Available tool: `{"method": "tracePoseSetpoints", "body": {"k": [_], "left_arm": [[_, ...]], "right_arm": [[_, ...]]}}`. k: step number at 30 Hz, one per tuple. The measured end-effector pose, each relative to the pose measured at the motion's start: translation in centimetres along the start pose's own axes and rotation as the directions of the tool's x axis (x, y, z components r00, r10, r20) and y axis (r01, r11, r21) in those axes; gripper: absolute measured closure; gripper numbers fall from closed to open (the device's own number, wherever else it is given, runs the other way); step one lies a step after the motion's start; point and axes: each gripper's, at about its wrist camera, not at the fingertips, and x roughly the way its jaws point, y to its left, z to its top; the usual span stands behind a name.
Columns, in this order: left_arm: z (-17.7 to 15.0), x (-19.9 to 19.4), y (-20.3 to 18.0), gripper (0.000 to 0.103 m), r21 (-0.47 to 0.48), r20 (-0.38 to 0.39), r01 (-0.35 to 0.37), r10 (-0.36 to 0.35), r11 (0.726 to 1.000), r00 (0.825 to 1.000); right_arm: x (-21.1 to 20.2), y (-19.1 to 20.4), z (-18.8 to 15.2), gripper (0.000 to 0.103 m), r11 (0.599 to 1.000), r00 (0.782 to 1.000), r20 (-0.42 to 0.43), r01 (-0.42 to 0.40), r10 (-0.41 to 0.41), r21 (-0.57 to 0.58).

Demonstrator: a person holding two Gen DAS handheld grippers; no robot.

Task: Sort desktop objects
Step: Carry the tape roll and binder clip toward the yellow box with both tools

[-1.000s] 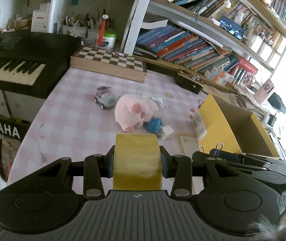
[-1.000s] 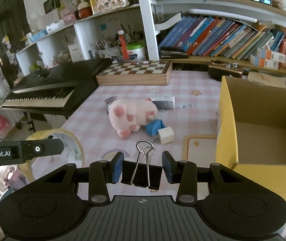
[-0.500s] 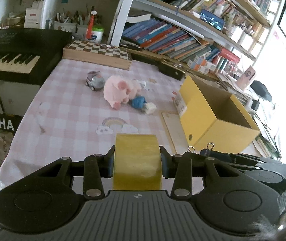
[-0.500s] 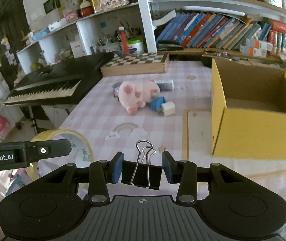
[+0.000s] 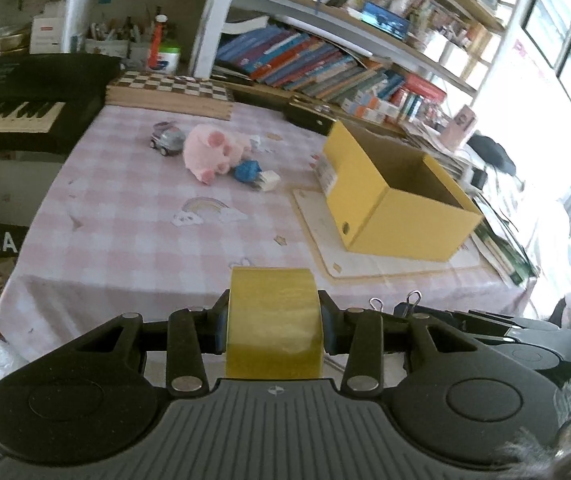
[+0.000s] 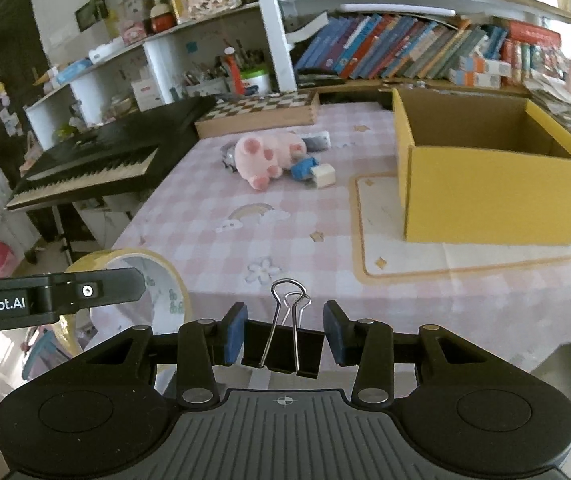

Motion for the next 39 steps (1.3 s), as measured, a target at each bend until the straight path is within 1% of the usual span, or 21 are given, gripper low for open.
{"method": "tracePoseSetpoints", "body": {"k": [10, 18, 29, 39], "left_arm": [[-1.3, 0.2, -2.3, 0.065, 0.066, -0.047, 0.076, -0.073, 0.995, 0.996], [-1.4, 1.4, -4.7, 0.065, 0.12, -0.082, 0.151, -0.142, 0.981, 0.986], [-0.8, 4.1, -8.3, 0.065, 0.188, -0.141, 0.249, -0.225, 0.95, 0.964], [0.3, 7.2, -11.6, 0.065, 0.232, -0.186, 0.319, -0.28, 0.919, 0.942]], "right_arm": [[-2.2, -1.6, -2.3, 0.062, 0.995, 0.998, -0.007, 0.069, -0.069, 0.077], [-3.6, -3.3, -3.4, 0.062, 0.982, 0.991, -0.006, 0.133, -0.133, 0.132], [-4.9, -6.4, -3.9, 0.062, 0.954, 0.975, -0.004, 0.217, -0.221, 0.207], [-4.8, -9.5, -2.9, 0.062, 0.931, 0.961, -0.011, 0.269, -0.275, 0.246]]}}
